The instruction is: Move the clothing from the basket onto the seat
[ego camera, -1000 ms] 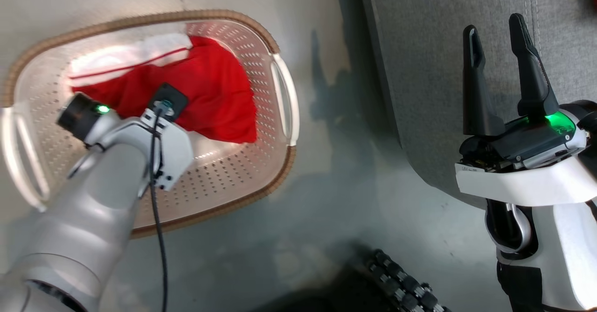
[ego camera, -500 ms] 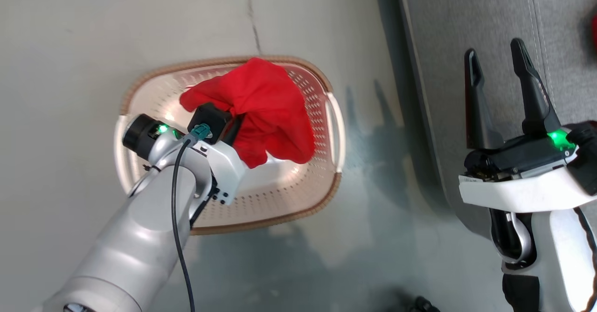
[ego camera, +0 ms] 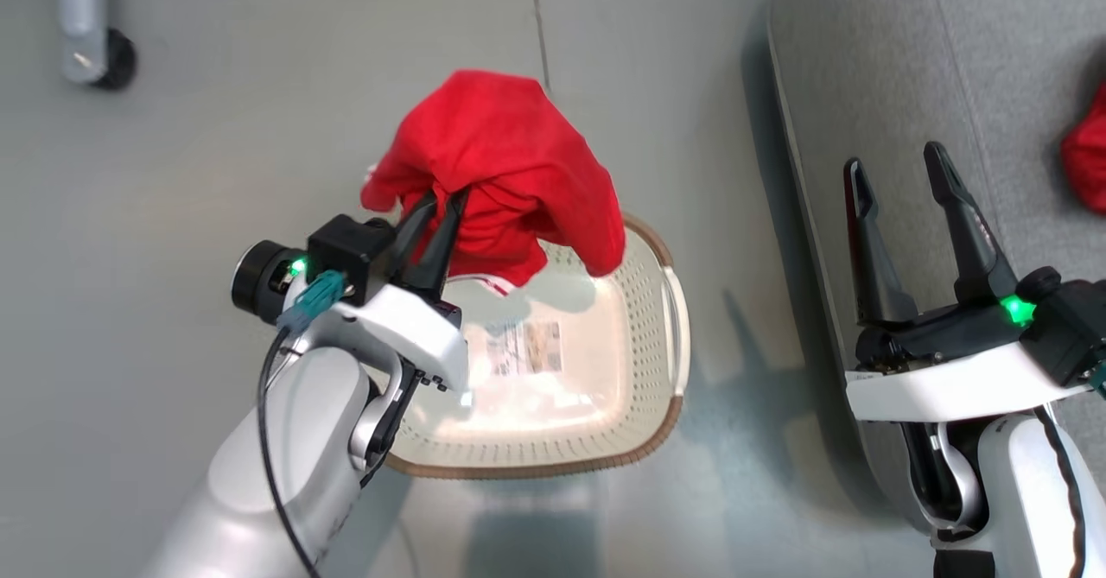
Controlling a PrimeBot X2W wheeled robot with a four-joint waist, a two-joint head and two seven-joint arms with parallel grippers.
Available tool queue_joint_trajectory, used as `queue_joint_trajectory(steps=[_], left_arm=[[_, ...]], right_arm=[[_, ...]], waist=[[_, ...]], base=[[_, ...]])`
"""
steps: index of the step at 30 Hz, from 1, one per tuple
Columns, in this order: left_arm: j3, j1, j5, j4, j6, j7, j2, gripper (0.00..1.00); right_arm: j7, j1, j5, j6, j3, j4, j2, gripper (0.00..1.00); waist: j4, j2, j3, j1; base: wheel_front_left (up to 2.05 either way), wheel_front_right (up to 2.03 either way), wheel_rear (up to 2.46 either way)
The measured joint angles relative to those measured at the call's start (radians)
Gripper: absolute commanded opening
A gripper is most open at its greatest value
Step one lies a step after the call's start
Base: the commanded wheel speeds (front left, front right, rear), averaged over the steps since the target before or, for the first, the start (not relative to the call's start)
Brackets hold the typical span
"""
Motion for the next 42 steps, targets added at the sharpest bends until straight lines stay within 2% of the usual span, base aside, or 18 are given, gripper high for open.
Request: queue_joint_trajectory(steps=[7,15,32,42], left_arm=[[0.087,0.110,0.000,-0.217,0.040,0.000,0.047,0.00],[0.131,0.203,0.005,-0.395,0.048,0.000,0.078,0.00],[0.099,0.369,-0.020,-0.519,0.065,0.049,0.139,0.00],[0.099,0.425,-0.040,-0.542,0.084,0.060,0.154,0.00]], right_arm=[[0.022,0.045,0.003,0.000,-0.001,0.016,0.000,1.00],[0.044,0.128,0.004,0.000,-0.001,0.027,0.000,1.00],[0.096,0.269,0.022,0.000,0.023,-0.002,0.000,1.00],[0.121,0.309,0.024,0.000,0.024,-0.026,0.000,1.00]], waist=[[0.033,0.0001,-0.112,0.0000],[0.057,0.0000,-0.245,0.0000],[0.043,0.0000,-0.442,0.0000],[0.039,0.0001,-0.500,0.0000]], base=[[0.00,0.00,0.00],[0.00,0.00,0.00],[0.00,0.00,0.00],[0.00,0.00,0.00]])
